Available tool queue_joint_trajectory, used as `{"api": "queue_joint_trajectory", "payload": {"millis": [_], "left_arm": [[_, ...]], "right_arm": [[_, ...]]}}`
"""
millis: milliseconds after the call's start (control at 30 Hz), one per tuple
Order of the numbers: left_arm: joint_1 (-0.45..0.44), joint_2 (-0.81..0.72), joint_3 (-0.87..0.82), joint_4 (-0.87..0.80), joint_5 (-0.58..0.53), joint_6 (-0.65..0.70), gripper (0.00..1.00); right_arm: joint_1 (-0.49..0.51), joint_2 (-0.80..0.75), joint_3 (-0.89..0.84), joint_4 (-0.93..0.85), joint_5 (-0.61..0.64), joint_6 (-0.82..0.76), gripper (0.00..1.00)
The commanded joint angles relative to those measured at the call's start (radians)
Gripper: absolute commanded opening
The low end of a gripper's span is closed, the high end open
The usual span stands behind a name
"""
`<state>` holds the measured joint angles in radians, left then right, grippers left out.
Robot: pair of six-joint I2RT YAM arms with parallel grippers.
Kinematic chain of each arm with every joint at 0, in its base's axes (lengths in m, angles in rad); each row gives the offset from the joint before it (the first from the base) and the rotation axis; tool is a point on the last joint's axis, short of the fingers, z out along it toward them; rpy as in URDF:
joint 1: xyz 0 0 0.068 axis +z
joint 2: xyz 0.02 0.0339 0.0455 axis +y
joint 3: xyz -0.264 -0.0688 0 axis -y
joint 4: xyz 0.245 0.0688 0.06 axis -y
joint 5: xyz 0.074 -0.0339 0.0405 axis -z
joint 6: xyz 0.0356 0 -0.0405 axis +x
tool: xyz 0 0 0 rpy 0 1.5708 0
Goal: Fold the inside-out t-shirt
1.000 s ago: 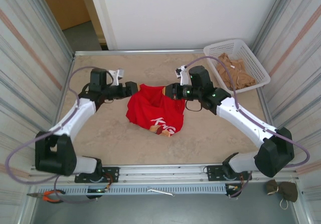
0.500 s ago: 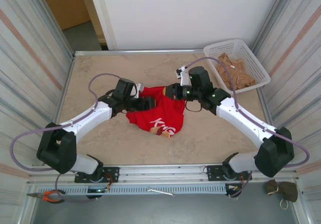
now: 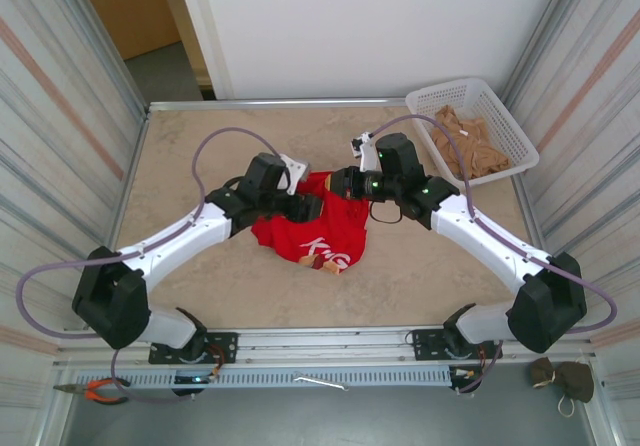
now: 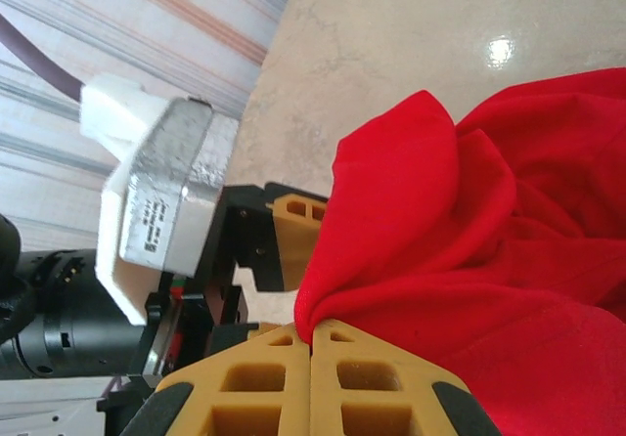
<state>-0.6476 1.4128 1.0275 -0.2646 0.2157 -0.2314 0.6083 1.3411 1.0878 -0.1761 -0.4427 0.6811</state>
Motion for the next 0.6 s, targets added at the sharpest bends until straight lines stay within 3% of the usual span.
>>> {"api": "queue_joint_trajectory", "payload": {"millis": [0, 167, 267, 400, 567], "left_arm": [[-0.003, 0.04, 0.045, -0.009, -0.023, 0.062, 0.52], [-0.003, 0.086, 0.083, -0.014, 0.007, 0.088, 0.3], [0.004, 0.092, 0.106, -0.052, 0.027, 0.11, 0.01], [0.062, 0.056, 0.222, -0.169, 0.185, 0.094, 0.0], [0.165, 0.025, 0.373, -0.183, 0.551, -0.049, 0.0]], "right_arm": [[0.003, -0.001, -0.012, 0.03, -0.006, 0.017, 0.0], [-0.011, 0.001, -0.016, 0.03, 0.0, 0.015, 0.0], [-0.033, 0.011, -0.019, 0.033, 0.014, 0.015, 0.0], [-0.075, 0.084, -0.016, 0.047, 0.043, 0.011, 0.0], [-0.082, 0.228, 0.014, 0.099, 0.076, 0.035, 0.0]]}}
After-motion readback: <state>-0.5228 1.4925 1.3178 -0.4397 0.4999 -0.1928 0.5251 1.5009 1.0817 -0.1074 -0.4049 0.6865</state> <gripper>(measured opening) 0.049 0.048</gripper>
